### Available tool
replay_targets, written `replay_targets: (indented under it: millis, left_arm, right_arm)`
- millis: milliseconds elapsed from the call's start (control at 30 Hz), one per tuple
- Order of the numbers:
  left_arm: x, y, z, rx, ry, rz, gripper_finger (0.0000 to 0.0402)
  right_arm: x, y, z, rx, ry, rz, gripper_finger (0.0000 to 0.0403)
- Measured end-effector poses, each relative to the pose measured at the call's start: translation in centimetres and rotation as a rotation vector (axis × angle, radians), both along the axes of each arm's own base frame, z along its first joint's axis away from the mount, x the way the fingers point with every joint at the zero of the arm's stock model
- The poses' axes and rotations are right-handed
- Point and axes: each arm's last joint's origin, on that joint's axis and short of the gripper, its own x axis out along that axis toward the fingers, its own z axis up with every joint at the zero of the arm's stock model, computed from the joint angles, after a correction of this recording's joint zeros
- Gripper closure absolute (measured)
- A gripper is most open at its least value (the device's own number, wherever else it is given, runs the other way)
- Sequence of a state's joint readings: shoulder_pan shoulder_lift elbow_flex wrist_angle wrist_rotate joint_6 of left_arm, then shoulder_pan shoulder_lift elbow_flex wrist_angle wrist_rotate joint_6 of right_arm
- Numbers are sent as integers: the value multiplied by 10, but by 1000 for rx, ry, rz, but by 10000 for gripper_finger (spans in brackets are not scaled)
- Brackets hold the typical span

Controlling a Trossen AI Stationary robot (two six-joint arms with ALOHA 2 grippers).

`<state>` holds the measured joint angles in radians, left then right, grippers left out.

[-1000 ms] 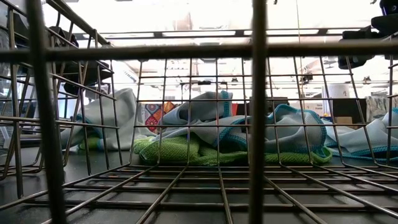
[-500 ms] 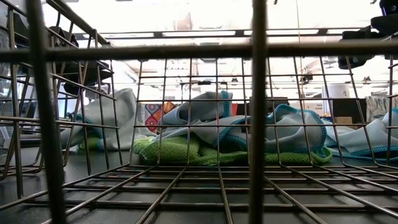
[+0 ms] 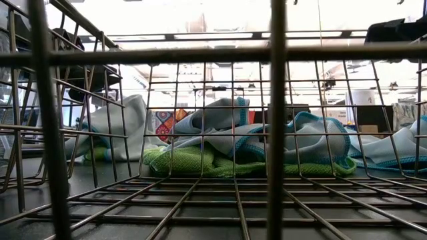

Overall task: Sort microfiber towel by color & place in baskets
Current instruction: Put the top right green towel into the right wire basket

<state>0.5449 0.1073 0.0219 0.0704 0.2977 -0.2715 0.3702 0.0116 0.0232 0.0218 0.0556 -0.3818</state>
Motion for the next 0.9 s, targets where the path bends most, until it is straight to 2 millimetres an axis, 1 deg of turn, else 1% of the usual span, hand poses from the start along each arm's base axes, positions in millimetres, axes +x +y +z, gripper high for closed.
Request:
replay_targets:
  millis: [167, 467, 667, 733, 900]
  left_arm:
    - [0, 0, 0, 0, -1, 0, 263]
    - [0, 0, 0, 0, 0, 0, 263]
    - [0, 0, 0, 0, 0, 0, 263]
    - [0, 0, 0, 0, 0, 0, 263]
    - [0, 0, 0, 0, 0, 0, 263]
  right_arm:
    - [0, 0, 0, 31, 7, 2, 211]
    - [0, 0, 2, 285, 81, 15, 211]
    - [0, 0, 3, 409, 110, 22, 211]
    - [0, 0, 3, 424, 114, 22, 211]
    - [0, 0, 3, 397, 106, 20, 211]
